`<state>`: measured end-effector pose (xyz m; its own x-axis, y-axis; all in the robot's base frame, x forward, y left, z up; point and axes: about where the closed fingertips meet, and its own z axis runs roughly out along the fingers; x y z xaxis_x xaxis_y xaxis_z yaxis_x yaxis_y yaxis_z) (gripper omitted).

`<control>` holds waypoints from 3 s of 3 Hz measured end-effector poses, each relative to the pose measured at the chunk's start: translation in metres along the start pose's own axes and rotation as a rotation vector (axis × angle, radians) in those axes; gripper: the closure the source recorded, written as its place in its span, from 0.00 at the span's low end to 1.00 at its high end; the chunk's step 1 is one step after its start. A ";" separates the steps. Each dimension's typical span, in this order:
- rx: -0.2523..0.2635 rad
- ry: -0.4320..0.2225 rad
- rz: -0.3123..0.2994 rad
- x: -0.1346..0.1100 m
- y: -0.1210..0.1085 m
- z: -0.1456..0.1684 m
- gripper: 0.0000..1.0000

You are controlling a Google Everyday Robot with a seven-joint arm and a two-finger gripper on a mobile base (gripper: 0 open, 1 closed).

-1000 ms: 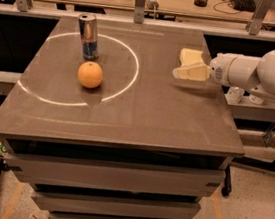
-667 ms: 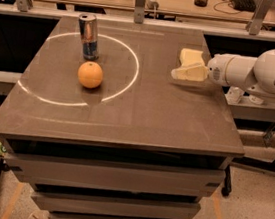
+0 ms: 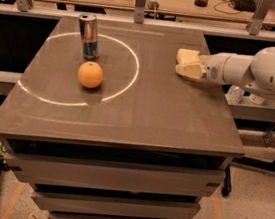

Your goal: Move sponge near orange

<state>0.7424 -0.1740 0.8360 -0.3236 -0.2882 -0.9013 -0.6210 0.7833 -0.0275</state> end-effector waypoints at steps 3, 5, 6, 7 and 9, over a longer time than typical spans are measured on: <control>-0.190 -0.113 -0.046 -0.037 0.022 -0.025 1.00; -0.505 -0.170 -0.105 -0.079 0.078 -0.058 1.00; -0.677 -0.063 -0.132 -0.055 0.119 -0.065 1.00; -0.846 0.054 -0.176 -0.023 0.164 -0.077 1.00; -0.886 0.075 -0.179 -0.016 0.172 -0.082 1.00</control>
Offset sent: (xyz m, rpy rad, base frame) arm -0.0146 0.0072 0.0261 0.0516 -0.0255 0.1484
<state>0.5825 -0.0803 0.8813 -0.1958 -0.4247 -0.8839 -0.9783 0.0220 0.2061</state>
